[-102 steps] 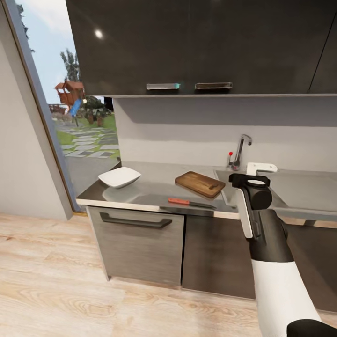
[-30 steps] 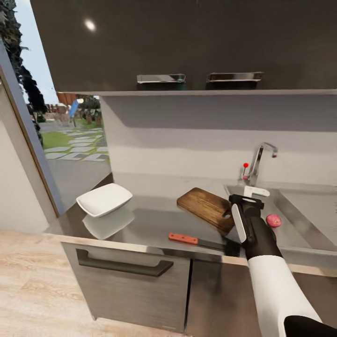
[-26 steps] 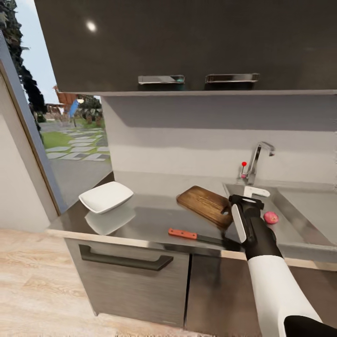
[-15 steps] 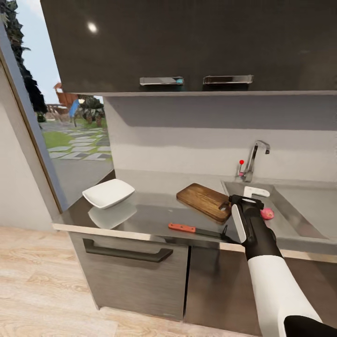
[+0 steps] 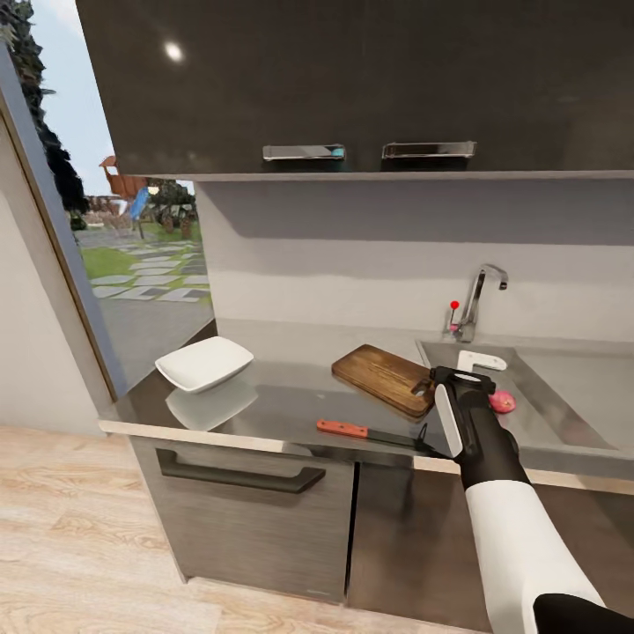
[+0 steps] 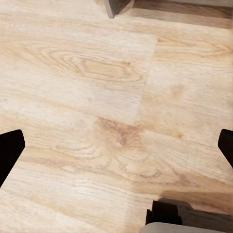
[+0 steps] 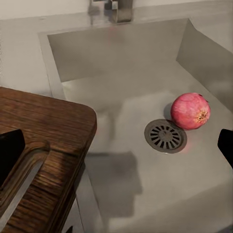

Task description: In the kitchen, take the Vidalia onion out of the sink, dice it on the chopping board with the paring knife, put the diced onion into the bowl on the countertop, then place both the paring knife and the chopping board into the sink.

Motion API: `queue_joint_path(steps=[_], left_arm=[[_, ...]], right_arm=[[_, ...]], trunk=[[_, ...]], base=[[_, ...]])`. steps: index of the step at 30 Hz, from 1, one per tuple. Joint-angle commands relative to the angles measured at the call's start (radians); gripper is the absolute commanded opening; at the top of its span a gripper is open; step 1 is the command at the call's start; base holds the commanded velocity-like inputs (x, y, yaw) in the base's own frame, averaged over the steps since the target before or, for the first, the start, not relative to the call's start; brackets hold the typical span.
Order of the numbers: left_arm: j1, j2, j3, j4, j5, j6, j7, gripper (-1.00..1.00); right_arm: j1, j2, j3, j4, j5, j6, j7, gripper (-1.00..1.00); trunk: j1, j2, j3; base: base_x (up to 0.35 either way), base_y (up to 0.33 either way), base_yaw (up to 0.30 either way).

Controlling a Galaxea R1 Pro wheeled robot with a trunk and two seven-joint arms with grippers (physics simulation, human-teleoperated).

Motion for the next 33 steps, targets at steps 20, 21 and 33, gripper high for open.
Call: queue_joint_path(steps=[20,21,33], left_arm=[[-0.001,0.000,0.000,0.001,0.005,-0.003,0.000,1.00],[-0.001,0.000,0.000,0.001,0.005,-0.003,0.000,1.00],[-0.001,0.000,0.000,0.002,0.006,-0.002,0.000,1.00]], right_arm=[[-0.001,0.000,-0.001,0.094,0.000,-0.028,-0.001,1.00],[-0.001,0.000,-0.001,0.099,0.000,-0.037,-0.001,1.00],[-0.001,0.001,-0.001,0.160,-0.002,-0.092,0.002,1.00]], trunk=[[0.000,-0.001,-0.001],[0.000,-0.001,-0.001],[0.000,-0.001,-0.001]], base=[[0.000,0.000,0.000],[0.000,0.000,0.000],[0.000,0.000,0.000]])
